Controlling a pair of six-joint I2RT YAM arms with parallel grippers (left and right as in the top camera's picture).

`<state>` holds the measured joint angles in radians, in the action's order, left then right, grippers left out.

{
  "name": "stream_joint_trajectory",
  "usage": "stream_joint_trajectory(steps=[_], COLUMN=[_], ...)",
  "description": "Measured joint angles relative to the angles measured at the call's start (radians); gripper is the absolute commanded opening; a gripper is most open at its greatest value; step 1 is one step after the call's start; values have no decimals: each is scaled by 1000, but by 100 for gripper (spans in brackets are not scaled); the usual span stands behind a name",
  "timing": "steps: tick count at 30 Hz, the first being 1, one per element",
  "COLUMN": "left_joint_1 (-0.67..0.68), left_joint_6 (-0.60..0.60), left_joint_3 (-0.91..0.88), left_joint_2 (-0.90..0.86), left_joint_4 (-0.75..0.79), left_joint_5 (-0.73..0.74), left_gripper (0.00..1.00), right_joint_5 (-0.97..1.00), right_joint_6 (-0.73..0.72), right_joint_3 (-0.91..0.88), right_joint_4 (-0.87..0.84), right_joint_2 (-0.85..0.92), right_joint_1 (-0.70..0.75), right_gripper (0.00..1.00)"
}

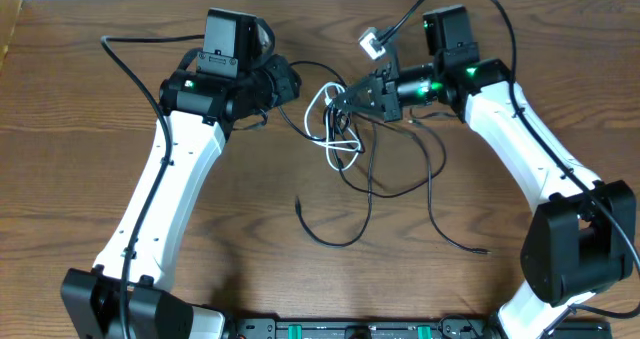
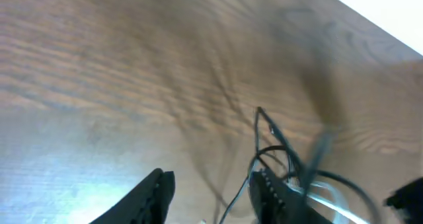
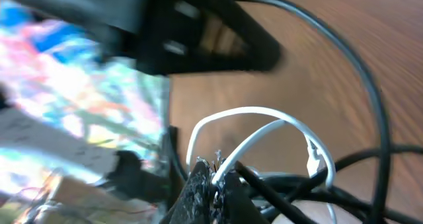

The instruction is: Untangle cables

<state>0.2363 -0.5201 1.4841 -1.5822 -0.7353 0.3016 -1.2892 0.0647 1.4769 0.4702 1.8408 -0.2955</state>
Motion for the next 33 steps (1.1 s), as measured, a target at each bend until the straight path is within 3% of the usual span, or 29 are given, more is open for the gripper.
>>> stream_joint_trajectory(steps=[7, 16, 22, 32, 33], left_joint_1=[0, 0, 0, 0, 0], left_joint_6=[77, 320, 420, 412, 400], left_joint_3=[0, 0, 0, 0, 0], left_joint_2=[0, 0, 0, -14, -22], left_joint_4=[-16, 36, 60, 55, 54], left_joint_5=[54, 343, 499, 496, 483], left_gripper=[51, 55, 55, 55, 61], right_joint_5=[-107, -13, -8, -84, -94], right_joint_6=[3, 6, 6, 6, 6], right_joint_3=[0, 0, 0, 0, 0], right_joint_4=[19, 72, 72, 70, 70], right_joint_2=[0, 0, 0, 0, 0], right_joint_1=[72, 89, 92, 183, 188], right_gripper=[1, 1, 1, 1, 1])
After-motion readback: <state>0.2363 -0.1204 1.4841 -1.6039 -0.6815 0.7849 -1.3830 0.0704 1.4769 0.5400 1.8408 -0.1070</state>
